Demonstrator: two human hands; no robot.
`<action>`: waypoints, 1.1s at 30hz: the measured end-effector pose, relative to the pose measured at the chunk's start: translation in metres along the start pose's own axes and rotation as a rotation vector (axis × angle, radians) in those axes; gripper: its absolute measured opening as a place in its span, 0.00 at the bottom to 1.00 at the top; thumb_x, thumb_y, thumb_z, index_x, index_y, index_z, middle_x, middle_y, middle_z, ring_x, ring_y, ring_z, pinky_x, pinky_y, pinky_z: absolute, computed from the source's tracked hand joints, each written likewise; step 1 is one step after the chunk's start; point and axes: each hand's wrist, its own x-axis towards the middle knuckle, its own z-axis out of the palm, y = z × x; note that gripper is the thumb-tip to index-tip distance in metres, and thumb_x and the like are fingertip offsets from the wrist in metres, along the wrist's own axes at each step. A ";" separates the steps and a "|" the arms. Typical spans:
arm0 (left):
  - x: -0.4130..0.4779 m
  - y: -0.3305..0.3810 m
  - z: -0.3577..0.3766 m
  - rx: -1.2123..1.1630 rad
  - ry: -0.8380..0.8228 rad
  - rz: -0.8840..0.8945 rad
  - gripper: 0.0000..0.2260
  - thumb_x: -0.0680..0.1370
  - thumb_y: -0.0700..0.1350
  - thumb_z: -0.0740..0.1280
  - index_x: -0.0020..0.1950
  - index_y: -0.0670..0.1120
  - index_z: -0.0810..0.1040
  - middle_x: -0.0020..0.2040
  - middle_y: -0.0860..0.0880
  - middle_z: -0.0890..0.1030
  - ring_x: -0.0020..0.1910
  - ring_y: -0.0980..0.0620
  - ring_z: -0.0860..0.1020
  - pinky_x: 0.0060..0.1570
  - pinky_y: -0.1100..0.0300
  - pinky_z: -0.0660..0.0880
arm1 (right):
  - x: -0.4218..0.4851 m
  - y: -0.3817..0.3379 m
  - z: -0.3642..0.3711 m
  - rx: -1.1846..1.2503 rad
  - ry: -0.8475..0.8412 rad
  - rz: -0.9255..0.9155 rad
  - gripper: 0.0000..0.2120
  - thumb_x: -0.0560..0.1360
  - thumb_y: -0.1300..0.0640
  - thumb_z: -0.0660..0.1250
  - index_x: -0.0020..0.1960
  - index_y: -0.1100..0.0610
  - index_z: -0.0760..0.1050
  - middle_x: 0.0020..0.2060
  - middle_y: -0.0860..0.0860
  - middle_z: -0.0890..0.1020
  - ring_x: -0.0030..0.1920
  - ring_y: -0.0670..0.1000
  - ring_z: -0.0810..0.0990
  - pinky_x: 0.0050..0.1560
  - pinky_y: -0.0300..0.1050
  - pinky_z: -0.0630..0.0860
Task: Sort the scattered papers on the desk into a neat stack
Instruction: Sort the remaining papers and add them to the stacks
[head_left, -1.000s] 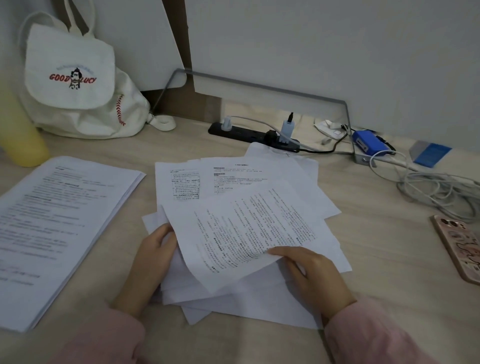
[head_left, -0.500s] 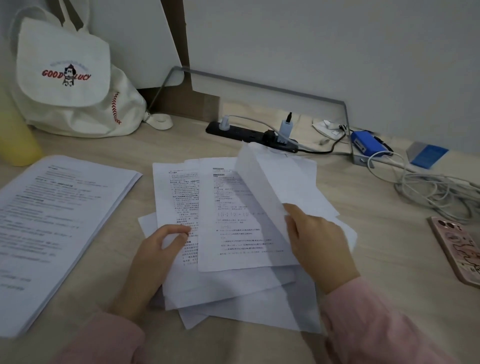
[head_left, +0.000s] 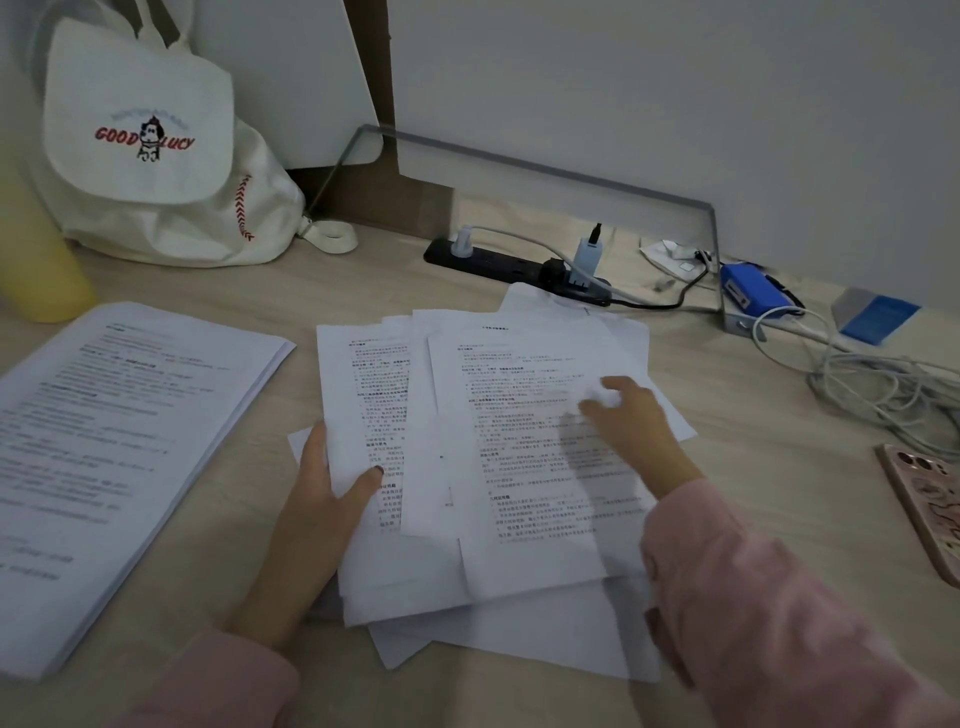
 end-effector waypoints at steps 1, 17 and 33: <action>0.000 0.001 0.000 -0.018 -0.003 0.002 0.23 0.77 0.40 0.65 0.67 0.57 0.62 0.59 0.54 0.76 0.57 0.51 0.76 0.61 0.49 0.71 | 0.004 0.009 -0.005 -0.008 0.000 0.067 0.25 0.75 0.52 0.64 0.70 0.55 0.64 0.69 0.58 0.67 0.67 0.59 0.67 0.65 0.51 0.66; -0.004 0.026 0.002 -0.047 -0.116 -0.097 0.12 0.77 0.44 0.64 0.60 0.49 0.74 0.50 0.56 0.80 0.47 0.61 0.76 0.40 0.66 0.70 | -0.012 0.015 0.005 -0.271 -0.115 -0.190 0.27 0.73 0.56 0.67 0.70 0.50 0.65 0.68 0.51 0.68 0.68 0.55 0.64 0.65 0.49 0.60; -0.001 0.037 -0.025 -0.043 0.041 -0.019 0.17 0.78 0.37 0.62 0.63 0.54 0.72 0.55 0.50 0.78 0.54 0.48 0.77 0.56 0.52 0.71 | -0.027 0.044 -0.025 -0.069 -0.126 -0.167 0.27 0.73 0.55 0.68 0.70 0.55 0.65 0.66 0.55 0.70 0.63 0.51 0.70 0.59 0.41 0.66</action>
